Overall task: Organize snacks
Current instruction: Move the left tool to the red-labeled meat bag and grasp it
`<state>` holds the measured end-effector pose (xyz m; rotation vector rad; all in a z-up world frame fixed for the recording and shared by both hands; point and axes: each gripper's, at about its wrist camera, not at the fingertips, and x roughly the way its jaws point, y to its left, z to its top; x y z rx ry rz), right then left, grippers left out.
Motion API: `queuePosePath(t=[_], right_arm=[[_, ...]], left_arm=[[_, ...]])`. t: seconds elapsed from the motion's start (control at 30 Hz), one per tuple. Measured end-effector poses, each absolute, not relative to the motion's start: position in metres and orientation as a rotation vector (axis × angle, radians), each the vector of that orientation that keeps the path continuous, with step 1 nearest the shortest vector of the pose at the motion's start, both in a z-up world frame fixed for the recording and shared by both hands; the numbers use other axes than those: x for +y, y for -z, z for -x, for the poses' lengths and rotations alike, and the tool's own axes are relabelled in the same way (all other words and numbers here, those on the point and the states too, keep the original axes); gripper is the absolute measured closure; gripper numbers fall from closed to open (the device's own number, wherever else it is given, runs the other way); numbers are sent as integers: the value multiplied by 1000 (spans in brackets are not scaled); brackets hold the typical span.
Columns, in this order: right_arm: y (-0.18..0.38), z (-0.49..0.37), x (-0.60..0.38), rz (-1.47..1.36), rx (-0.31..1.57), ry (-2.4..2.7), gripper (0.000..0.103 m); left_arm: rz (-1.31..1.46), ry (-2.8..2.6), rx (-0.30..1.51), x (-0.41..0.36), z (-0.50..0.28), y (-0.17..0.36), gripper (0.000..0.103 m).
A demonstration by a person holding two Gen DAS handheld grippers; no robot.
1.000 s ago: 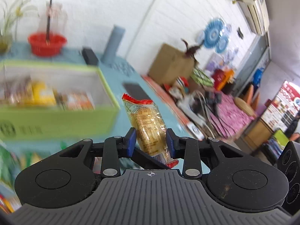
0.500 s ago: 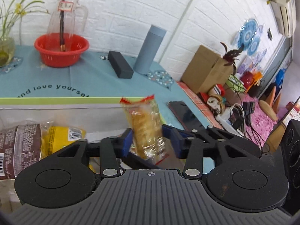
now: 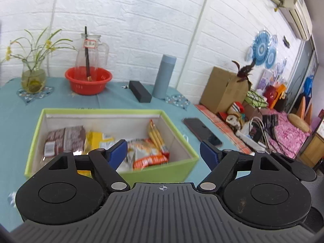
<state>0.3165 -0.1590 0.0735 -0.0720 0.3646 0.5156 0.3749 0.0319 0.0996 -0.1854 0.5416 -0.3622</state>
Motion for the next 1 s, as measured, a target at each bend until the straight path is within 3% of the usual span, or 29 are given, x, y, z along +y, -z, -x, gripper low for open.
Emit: queuePosePath(t=[0.47, 0.77, 1.0], right_arm=[[-45, -220, -159, 29, 449, -495, 11], [2, -185, -134, -26, 583, -560, 10], [0, -199, -83, 33, 586, -692, 10]], left_arm=[[192, 282, 589, 56, -274, -76, 32], [447, 114, 646, 151, -210, -18, 30], [529, 3, 641, 195, -185, -6, 30]])
